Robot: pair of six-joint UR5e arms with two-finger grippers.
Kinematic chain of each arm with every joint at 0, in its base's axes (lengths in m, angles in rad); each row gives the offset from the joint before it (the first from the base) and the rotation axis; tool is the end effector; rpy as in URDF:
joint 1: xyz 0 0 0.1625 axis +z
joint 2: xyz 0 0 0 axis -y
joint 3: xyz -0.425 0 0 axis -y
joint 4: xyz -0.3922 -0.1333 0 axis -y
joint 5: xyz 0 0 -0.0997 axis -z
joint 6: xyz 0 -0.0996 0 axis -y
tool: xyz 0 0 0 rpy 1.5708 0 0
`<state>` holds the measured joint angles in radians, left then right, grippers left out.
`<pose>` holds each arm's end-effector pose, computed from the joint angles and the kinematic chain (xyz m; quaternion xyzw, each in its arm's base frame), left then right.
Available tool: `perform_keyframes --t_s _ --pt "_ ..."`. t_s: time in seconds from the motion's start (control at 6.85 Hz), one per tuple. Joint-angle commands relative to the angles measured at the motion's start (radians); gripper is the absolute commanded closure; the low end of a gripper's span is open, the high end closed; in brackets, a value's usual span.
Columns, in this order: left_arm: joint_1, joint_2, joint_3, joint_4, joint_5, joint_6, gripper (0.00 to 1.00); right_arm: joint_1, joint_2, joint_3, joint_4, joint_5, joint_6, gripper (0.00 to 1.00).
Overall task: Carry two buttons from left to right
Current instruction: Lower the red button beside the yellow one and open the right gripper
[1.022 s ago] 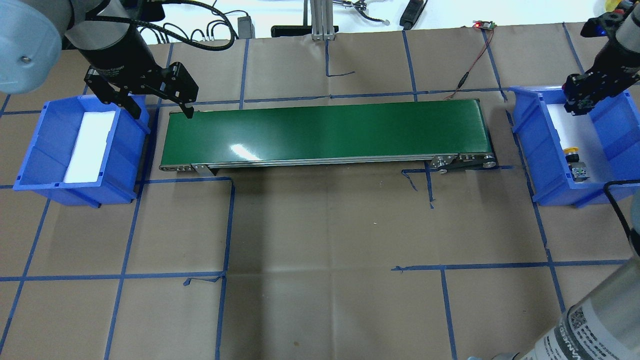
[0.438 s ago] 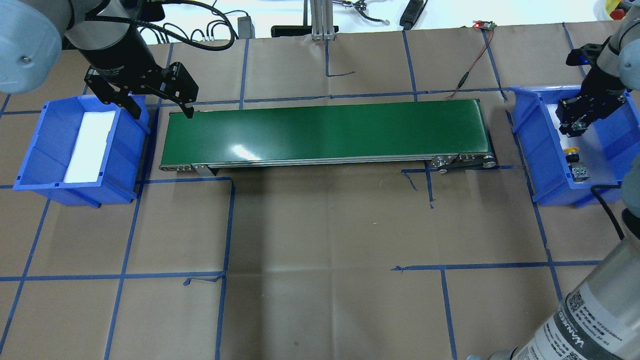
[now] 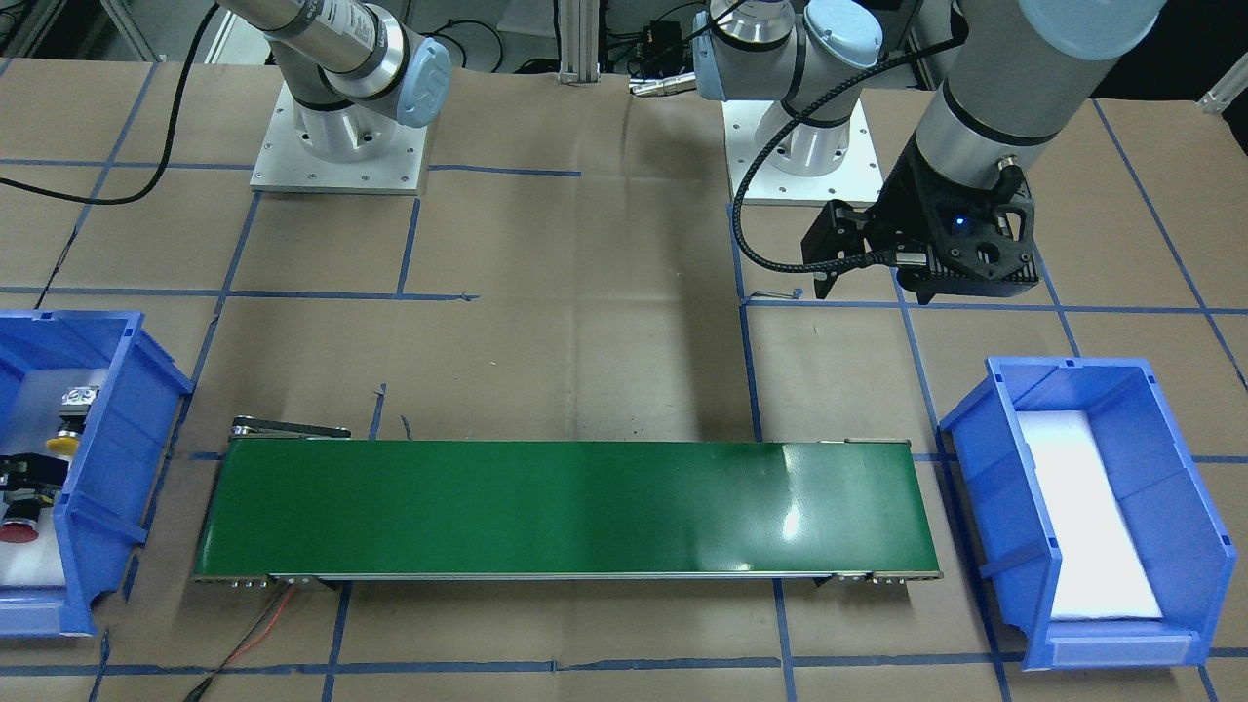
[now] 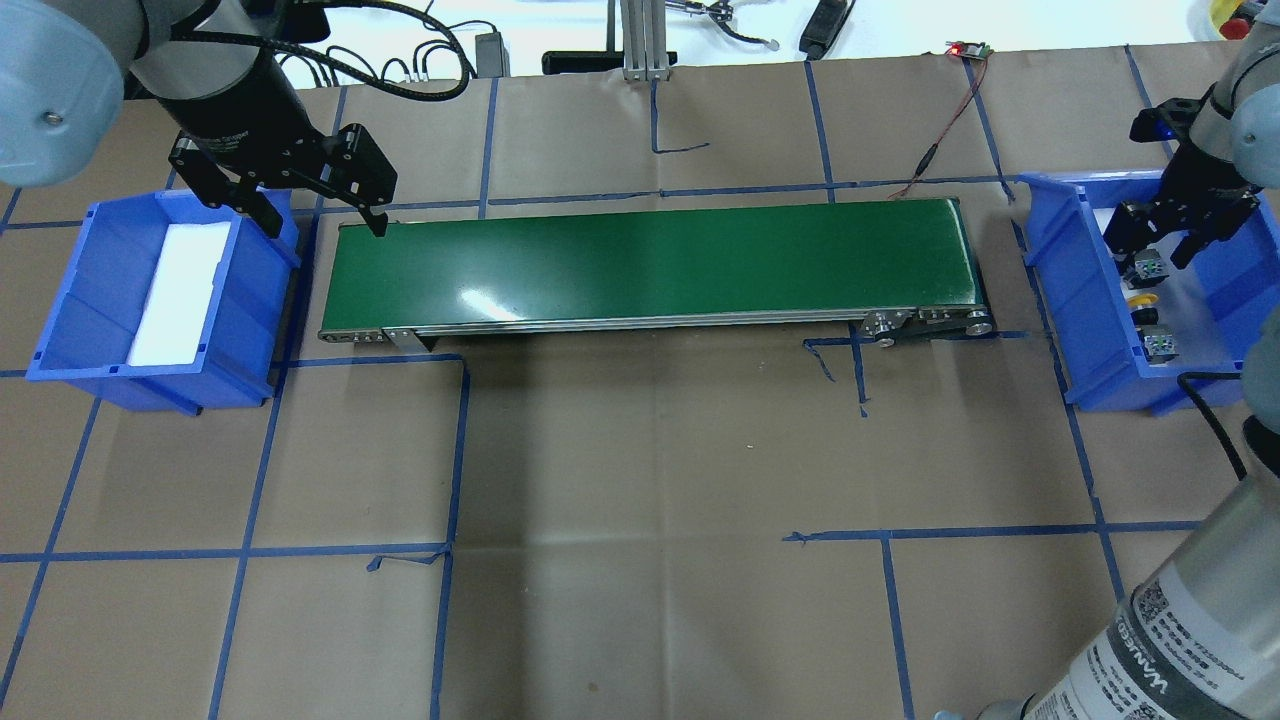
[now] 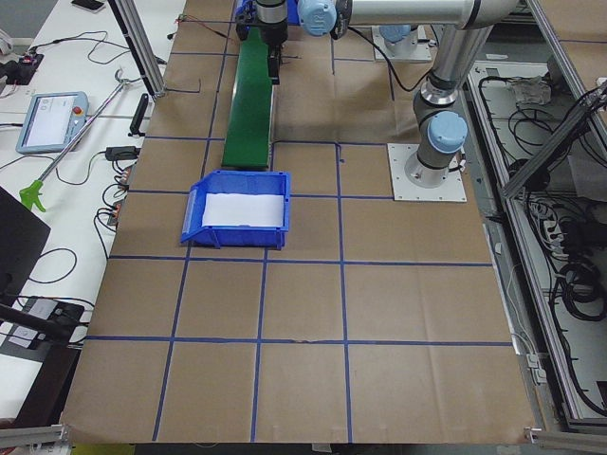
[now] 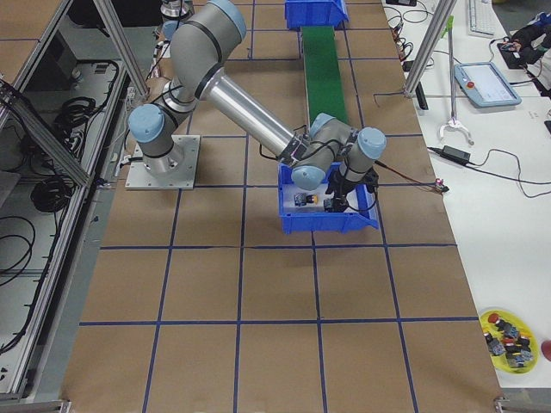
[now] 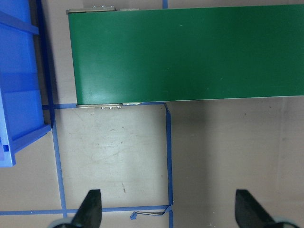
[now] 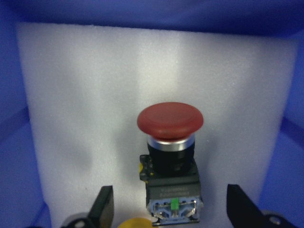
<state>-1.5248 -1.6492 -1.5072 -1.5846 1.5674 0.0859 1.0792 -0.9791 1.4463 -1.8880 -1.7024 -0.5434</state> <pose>-0.1095 -0.5278 0.4780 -0.0199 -0.9997 -0.0142 0.0026 -0.2108 -0.6483 0.2261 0.0307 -0.9946 -0.0974 0.0200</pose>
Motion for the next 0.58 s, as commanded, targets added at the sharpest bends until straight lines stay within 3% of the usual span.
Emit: perform_keyframes --t_s 0.0,0.44 --pt "0.0 -0.001 0.001 0.0 0.0 0.0 0.0 0.002 -0.032 -0.024 0.016 -0.002 0.002 0.01" --pt "0.0 -0.001 0.001 0.0 0.0 0.0 0.0 0.031 -0.163 -0.111 0.035 0.01 0.043 0.01"
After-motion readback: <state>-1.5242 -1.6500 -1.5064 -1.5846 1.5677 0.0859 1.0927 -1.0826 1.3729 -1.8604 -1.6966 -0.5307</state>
